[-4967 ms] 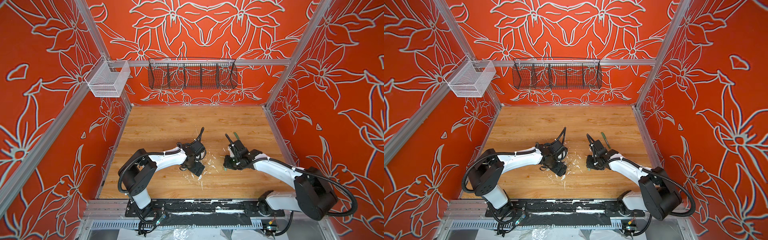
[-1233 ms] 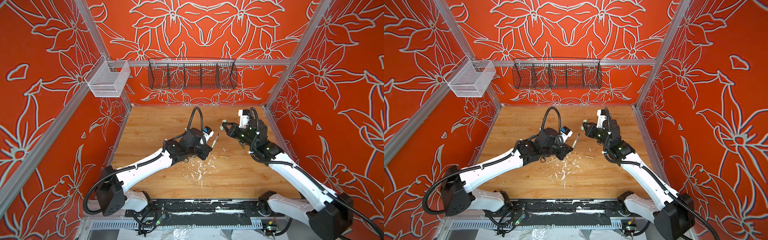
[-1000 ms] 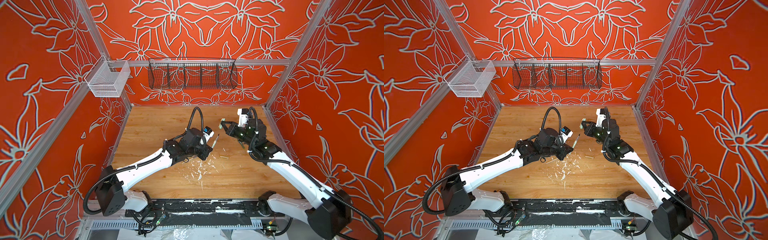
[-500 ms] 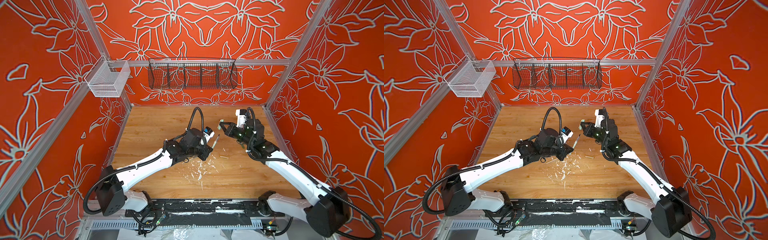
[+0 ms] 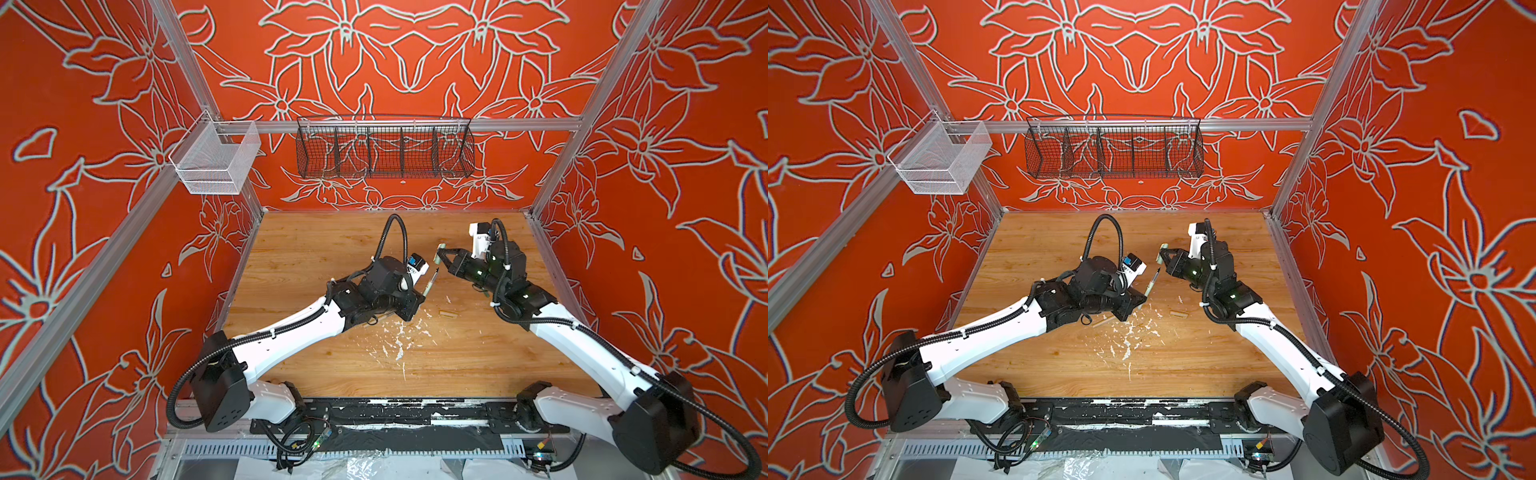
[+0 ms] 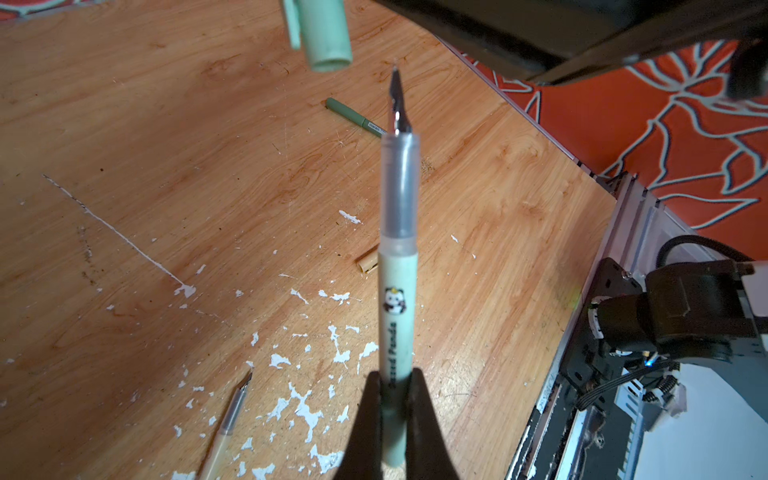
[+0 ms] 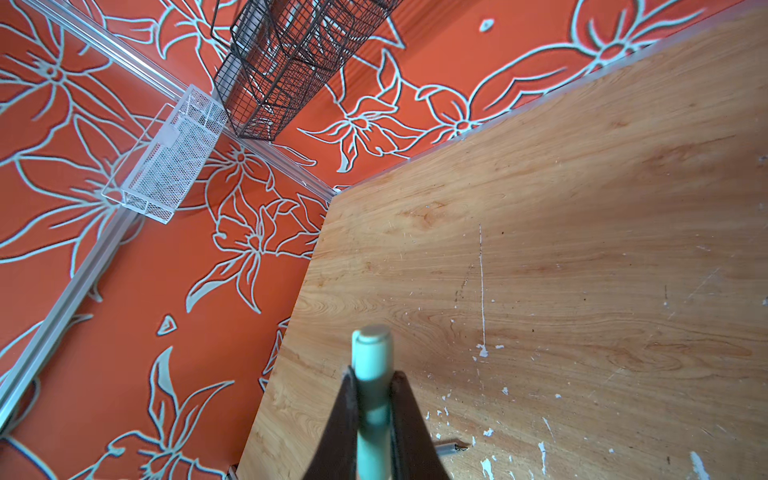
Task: Insert the pens into the pen caps
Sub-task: 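Align the pale green cap above the pen tip with the right gripper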
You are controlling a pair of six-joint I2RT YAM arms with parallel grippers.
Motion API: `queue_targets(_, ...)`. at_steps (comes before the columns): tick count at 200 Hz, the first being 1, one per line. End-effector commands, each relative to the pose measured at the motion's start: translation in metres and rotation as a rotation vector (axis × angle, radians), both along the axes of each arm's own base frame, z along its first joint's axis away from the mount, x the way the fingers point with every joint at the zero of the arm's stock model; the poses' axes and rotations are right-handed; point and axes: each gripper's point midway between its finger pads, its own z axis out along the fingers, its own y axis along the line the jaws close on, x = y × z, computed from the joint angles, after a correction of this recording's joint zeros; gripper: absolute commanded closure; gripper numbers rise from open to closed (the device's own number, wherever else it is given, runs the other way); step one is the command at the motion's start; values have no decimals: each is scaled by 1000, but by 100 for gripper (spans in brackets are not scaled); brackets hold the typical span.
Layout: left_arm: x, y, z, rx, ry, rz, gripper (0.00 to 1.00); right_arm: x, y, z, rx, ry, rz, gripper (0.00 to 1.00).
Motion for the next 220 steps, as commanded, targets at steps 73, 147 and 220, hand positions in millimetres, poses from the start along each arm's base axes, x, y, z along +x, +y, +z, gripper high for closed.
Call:
queue_targets(73, 4, -4, -13, 35, 2, -3, 100, -6, -12, 13, 44, -17, -14, 94)
queue_targets(147, 7, -3, -10, 41, -16, 3, 100, -11, -1, -1, 76, 31, 58, 94)
queue_targets(220, 8, -3, -9, 39, -20, 8, 100, -17, -3, -5, 80, 32, 61, 95)
